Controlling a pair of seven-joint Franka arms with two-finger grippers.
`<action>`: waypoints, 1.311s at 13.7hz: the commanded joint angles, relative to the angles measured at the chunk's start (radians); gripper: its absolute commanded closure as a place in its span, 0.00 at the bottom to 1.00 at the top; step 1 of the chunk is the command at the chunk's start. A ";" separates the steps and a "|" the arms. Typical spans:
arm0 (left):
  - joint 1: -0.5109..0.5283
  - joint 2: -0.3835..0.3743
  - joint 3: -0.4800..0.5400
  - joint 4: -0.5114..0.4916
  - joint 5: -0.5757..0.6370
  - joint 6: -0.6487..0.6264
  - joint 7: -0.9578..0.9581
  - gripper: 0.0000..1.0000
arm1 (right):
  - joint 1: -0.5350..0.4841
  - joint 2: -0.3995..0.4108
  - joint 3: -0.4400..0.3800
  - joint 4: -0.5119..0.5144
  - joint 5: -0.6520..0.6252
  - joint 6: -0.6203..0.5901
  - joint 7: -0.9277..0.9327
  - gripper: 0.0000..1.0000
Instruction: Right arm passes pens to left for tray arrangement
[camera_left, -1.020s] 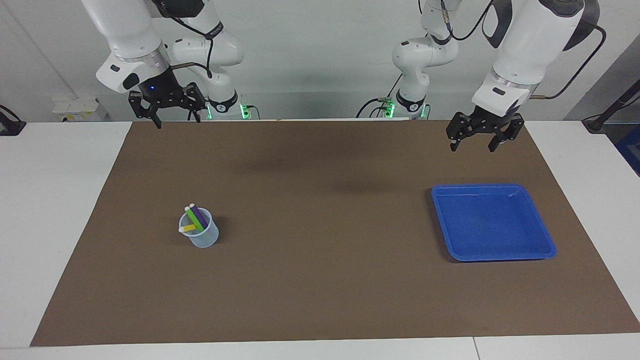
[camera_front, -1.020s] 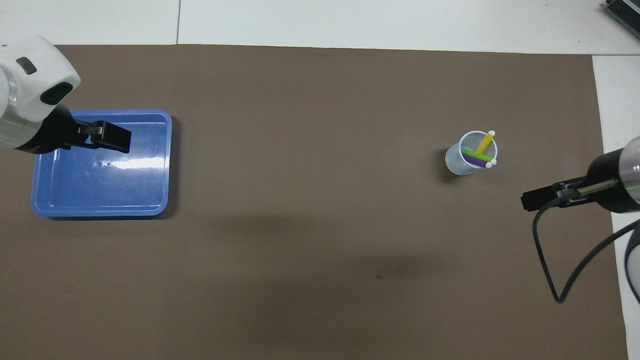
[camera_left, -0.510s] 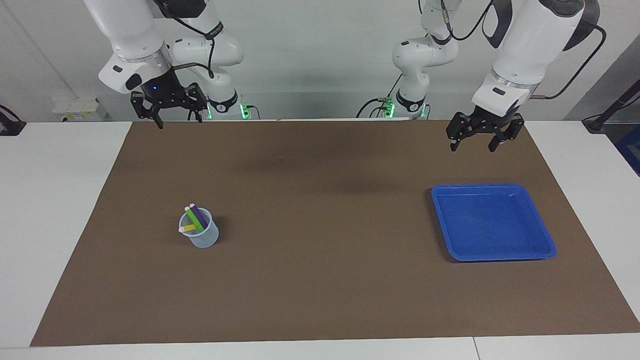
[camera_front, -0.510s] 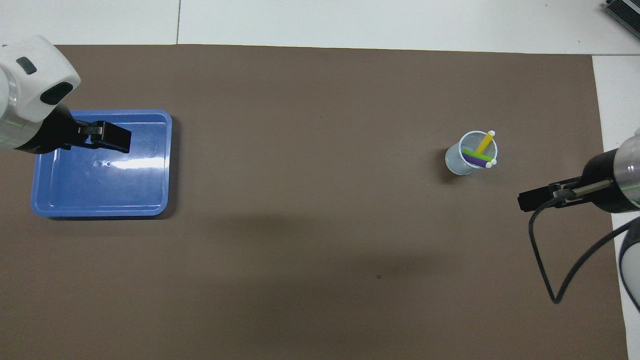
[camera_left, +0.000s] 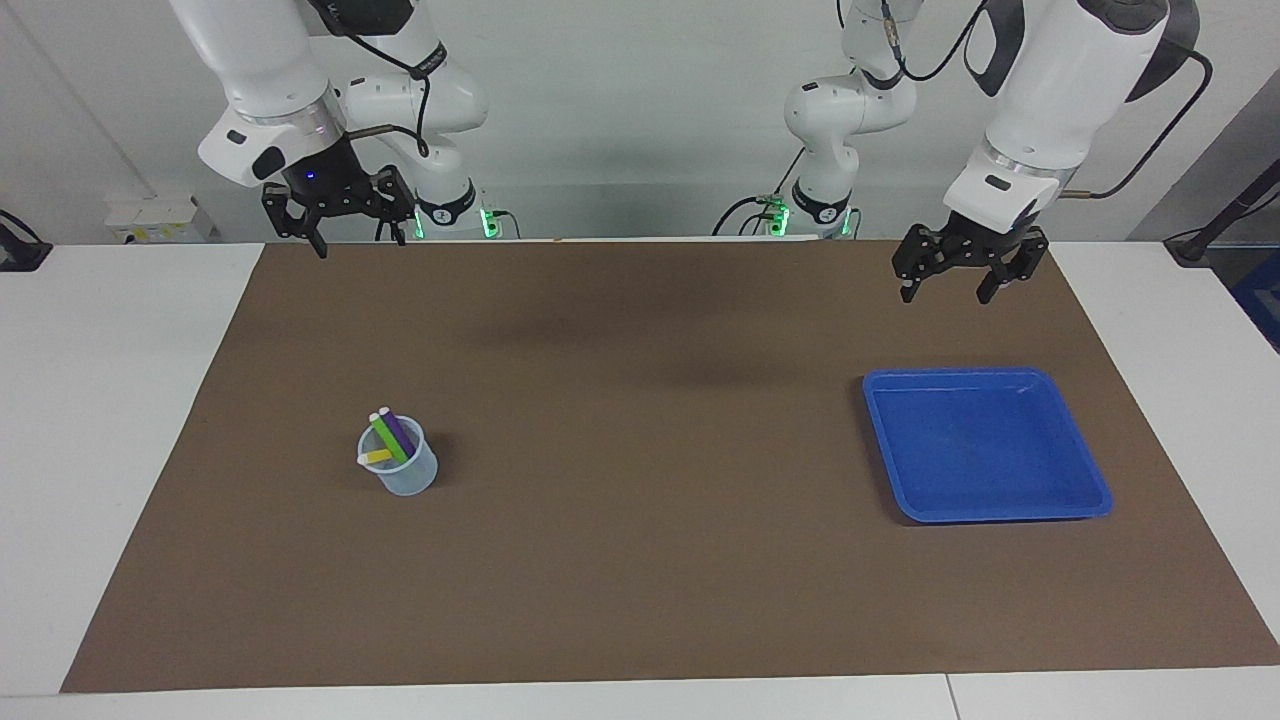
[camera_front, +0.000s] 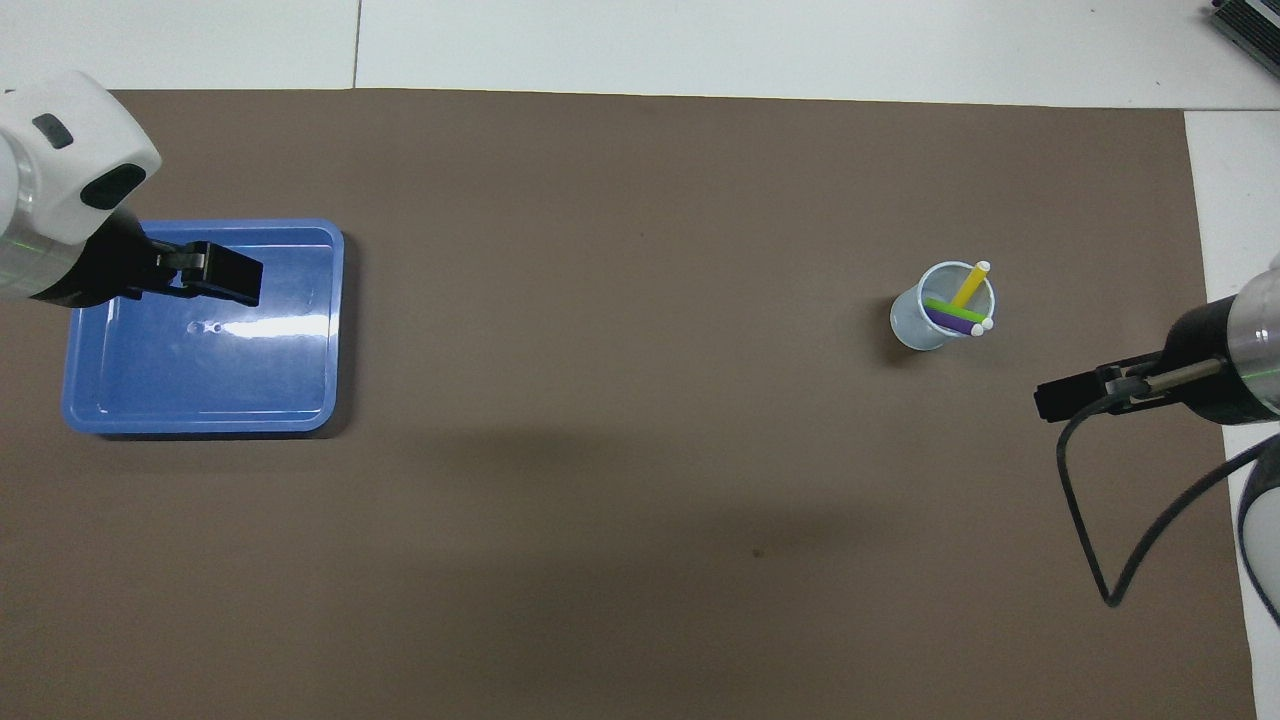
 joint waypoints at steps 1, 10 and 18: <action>0.007 -0.027 -0.001 -0.028 0.018 0.006 0.000 0.00 | 0.013 -0.014 0.016 -0.024 0.002 0.058 -0.094 0.00; 0.007 -0.027 -0.001 -0.030 0.018 0.006 0.000 0.00 | 0.013 0.102 0.014 -0.179 0.009 0.420 -0.198 0.00; 0.007 -0.026 -0.001 -0.030 0.018 0.006 0.000 0.00 | 0.010 0.274 0.016 -0.225 0.009 0.636 -0.268 0.00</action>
